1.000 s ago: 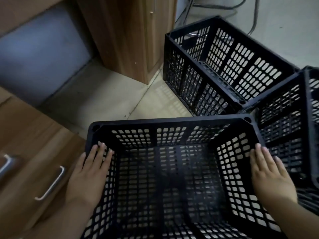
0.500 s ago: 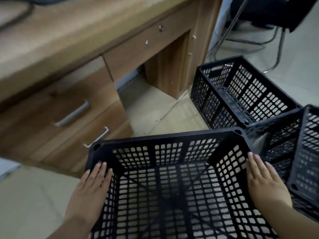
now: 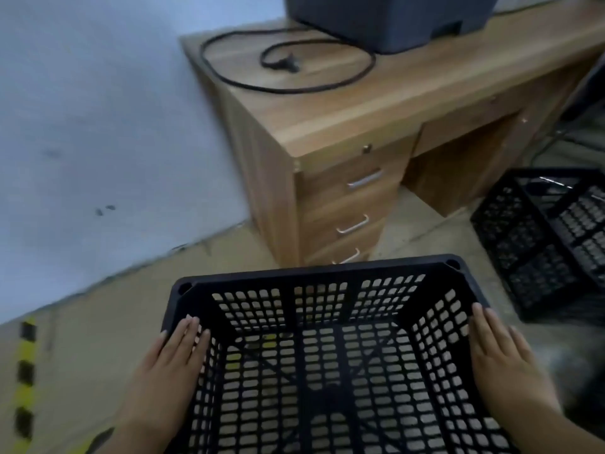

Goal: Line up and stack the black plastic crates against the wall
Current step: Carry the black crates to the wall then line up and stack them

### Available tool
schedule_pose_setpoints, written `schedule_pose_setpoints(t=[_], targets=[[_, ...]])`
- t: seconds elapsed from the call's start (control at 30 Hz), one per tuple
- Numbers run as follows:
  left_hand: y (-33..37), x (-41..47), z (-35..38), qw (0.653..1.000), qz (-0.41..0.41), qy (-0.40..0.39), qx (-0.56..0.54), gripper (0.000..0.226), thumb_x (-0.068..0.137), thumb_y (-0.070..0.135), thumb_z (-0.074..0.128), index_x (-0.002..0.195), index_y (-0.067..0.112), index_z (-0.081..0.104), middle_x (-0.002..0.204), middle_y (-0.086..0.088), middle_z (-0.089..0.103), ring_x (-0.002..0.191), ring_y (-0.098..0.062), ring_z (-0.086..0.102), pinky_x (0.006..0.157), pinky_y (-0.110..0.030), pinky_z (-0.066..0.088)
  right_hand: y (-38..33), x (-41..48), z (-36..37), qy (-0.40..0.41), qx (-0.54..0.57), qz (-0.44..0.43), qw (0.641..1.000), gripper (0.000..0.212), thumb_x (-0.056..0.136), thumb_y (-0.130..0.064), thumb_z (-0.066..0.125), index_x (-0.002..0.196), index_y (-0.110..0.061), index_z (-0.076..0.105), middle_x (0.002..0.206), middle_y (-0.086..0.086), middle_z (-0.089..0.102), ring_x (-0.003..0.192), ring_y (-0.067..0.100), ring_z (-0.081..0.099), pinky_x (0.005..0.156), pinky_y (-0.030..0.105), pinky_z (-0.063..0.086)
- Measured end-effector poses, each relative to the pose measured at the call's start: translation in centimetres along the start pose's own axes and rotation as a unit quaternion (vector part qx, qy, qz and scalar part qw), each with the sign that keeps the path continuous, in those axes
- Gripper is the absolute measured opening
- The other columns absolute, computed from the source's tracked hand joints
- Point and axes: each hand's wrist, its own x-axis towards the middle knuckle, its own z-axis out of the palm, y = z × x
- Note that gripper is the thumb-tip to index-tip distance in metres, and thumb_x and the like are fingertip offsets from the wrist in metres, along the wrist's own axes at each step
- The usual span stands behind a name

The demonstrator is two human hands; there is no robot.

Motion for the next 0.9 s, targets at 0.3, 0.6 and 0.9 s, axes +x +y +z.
schedule_pose_setpoints(t=[0.3,0.6,0.9], targets=[[-20.7,-17.7,-1.0,0.988,-0.127,-0.077,0.041,0.097,0.056,0.002,0.078,0.141,0.007,0.031,0.149,-0.021,0.023,0.135,-0.024,0.023,0.102,-0.031,-0.032,-23.3,6.6,-8.8,0.008,0.096,-0.15,0.984,0.076,0.079,-0.007,0.053,0.143,-0.002,0.012,0.135,0.009,-0.05,0.11,0.025,-0.061,0.086,0.039,-0.044],[-35.2,-23.4,2.3,0.961,-0.248,-0.109,0.048,0.078,0.091,0.006,0.033,0.132,0.017,-0.032,0.135,-0.008,-0.043,0.13,-0.021,-0.035,0.079,-0.032,-0.045,-41.6,16.0,-11.6,0.099,0.02,-0.276,0.956,0.068,0.08,-0.004,0.044,0.143,-0.014,0.02,0.15,0.016,-0.018,0.116,0.016,-0.057,0.091,0.034,-0.042],[-52.9,-19.4,11.2,0.975,-0.214,-0.041,0.045,0.074,0.067,0.013,0.053,0.138,0.008,0.031,0.126,-0.02,0.058,0.146,-0.019,-0.004,0.116,-0.034,-0.004,-57.3,28.2,-8.9,0.108,0.17,-0.257,0.945,0.05,0.095,-0.021,0.004,0.123,0.0,0.04,0.159,0.001,-0.008,0.146,0.015,-0.008,0.115,0.03,-0.003]])
